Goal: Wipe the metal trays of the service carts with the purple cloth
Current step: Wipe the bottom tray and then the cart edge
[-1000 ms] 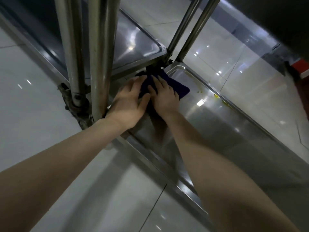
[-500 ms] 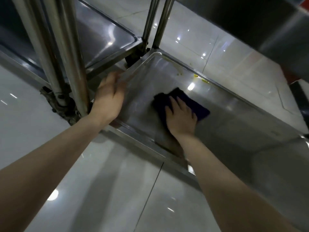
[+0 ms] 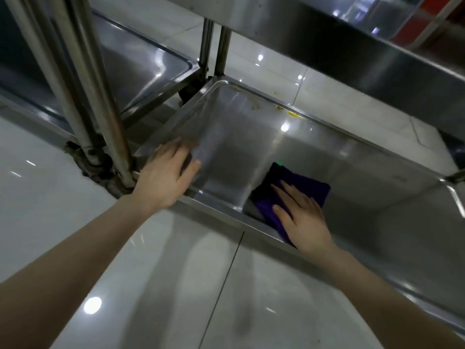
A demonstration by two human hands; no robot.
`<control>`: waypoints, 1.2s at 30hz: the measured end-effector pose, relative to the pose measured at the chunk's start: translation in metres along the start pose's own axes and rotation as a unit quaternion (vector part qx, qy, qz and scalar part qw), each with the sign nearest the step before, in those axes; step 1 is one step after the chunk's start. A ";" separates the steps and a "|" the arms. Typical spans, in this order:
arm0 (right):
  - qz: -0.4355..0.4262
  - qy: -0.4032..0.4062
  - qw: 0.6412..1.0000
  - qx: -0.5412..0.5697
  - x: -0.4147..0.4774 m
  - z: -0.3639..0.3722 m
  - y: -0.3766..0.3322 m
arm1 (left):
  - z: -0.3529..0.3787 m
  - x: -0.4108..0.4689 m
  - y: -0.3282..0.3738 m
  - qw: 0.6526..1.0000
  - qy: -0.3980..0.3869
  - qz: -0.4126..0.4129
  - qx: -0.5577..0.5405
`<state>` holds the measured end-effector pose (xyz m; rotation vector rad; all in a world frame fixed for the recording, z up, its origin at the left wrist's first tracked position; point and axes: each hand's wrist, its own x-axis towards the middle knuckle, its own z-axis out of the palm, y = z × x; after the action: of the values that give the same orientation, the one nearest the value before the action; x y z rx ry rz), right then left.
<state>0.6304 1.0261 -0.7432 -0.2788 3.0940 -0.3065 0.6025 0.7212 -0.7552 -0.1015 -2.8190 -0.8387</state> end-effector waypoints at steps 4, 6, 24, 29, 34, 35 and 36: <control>-0.005 -0.014 1.000 -0.022 -0.002 0.004 -0.022 | -0.001 -0.004 0.005 1.000 0.013 0.000 -0.022; -0.086 -0.014 0.996 0.001 0.007 0.018 -0.072 | -0.003 -0.006 0.007 0.998 0.020 -0.008 -0.062; 0.034 -0.063 0.996 -0.048 -0.156 -0.053 0.176 | 0.096 -0.041 0.182 0.952 -0.131 0.276 0.028; -0.053 -0.026 0.998 -0.006 -0.098 -0.012 0.092 | 0.108 -0.033 0.197 0.967 -0.136 0.176 -0.122; -0.063 0.013 0.998 0.014 -0.112 -0.014 0.118 | 0.103 -0.027 0.177 0.958 -0.165 0.235 -0.003; -0.043 0.012 0.999 0.007 -0.127 -0.020 0.139 | 0.105 -0.029 0.181 0.950 -0.174 0.258 0.017; -0.014 0.011 1.000 0.002 -0.143 -0.027 0.161 | 0.109 -0.030 0.190 0.942 -0.180 0.283 0.031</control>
<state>0.7419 1.2122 -0.7482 -0.3198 3.1126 -0.3195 0.6367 0.9394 -0.7499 -1.0972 -2.8676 -0.6381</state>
